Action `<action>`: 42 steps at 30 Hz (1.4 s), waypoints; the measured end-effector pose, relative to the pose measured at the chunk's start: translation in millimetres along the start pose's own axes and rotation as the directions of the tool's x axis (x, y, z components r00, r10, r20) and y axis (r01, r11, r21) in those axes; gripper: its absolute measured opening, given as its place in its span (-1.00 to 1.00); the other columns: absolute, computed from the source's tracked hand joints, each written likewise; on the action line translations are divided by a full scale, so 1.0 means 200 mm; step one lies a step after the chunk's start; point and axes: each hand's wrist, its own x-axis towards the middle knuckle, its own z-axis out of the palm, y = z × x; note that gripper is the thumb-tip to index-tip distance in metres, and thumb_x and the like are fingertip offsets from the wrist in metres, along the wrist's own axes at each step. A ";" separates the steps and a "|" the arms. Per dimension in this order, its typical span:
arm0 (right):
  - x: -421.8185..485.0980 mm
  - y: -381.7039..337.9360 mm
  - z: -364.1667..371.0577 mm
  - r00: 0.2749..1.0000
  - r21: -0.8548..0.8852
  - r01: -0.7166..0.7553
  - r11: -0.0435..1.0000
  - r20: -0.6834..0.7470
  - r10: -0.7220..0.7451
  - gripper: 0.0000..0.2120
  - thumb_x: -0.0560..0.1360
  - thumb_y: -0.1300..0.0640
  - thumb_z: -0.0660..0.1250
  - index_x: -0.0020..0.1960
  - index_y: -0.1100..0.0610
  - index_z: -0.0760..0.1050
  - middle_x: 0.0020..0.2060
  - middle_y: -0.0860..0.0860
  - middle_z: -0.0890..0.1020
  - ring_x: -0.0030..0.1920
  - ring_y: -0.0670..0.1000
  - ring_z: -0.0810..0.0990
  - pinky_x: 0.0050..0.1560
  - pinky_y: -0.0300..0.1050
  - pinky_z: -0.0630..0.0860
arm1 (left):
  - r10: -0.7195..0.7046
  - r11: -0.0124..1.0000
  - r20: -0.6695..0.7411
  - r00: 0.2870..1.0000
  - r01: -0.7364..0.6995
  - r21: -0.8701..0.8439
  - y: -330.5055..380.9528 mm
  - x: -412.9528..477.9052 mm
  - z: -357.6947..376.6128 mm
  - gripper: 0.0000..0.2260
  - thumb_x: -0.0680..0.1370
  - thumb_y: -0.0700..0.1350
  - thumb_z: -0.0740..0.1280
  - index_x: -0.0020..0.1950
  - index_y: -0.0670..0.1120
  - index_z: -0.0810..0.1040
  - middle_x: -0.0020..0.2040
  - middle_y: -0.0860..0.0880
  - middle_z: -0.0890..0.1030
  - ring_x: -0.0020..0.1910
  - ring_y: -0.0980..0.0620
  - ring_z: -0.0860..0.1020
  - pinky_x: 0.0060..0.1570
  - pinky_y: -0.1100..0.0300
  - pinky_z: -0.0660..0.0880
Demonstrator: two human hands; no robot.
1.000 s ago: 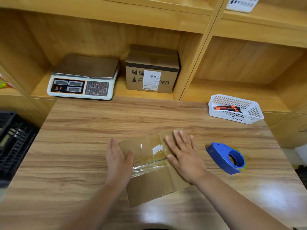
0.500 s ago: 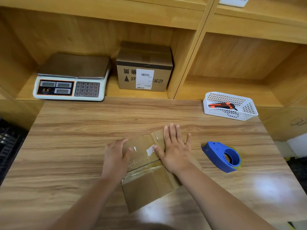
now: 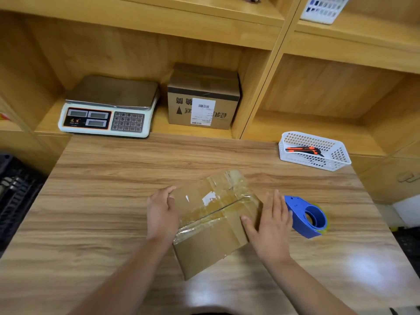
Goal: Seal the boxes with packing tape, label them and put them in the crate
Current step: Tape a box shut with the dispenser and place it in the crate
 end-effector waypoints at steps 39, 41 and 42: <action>0.19 -0.31 -0.58 0.987 0.068 0.108 0.992 0.110 -0.115 -0.60 0.45 -0.33 0.21 -0.23 -0.03 0.53 -0.34 -0.08 0.58 -0.21 0.00 0.55 -0.34 -0.15 0.31 | 0.345 0.816 0.212 0.914 -0.404 0.413 0.59 -0.19 -0.14 -0.77 0.50 0.25 0.18 -0.05 0.15 0.48 -0.12 0.19 0.44 -0.02 0.12 0.25 -0.07 0.16 0.17; 0.21 -0.32 -0.58 0.983 0.006 0.155 0.988 0.097 -0.155 -0.60 0.48 -0.32 0.17 -0.13 -0.02 0.54 -0.25 -0.04 0.62 -0.15 0.05 0.57 -0.32 -0.14 0.27 | 0.314 0.855 0.270 0.910 -0.395 0.336 0.60 -0.14 -0.12 -0.81 0.49 0.22 0.24 -0.08 0.13 0.48 -0.11 0.16 0.45 0.00 0.10 0.33 -0.08 0.15 0.22; 0.23 -0.33 -0.58 0.982 -0.008 0.165 0.986 0.097 -0.164 -0.61 0.49 -0.31 0.16 -0.11 -0.02 0.54 -0.22 -0.03 0.63 -0.14 0.05 0.57 -0.31 -0.14 0.26 | 0.296 0.873 0.289 0.911 -0.380 0.304 0.60 -0.11 -0.11 -0.81 0.48 0.19 0.28 -0.09 0.11 0.49 -0.11 0.14 0.46 0.00 0.08 0.38 -0.09 0.14 0.26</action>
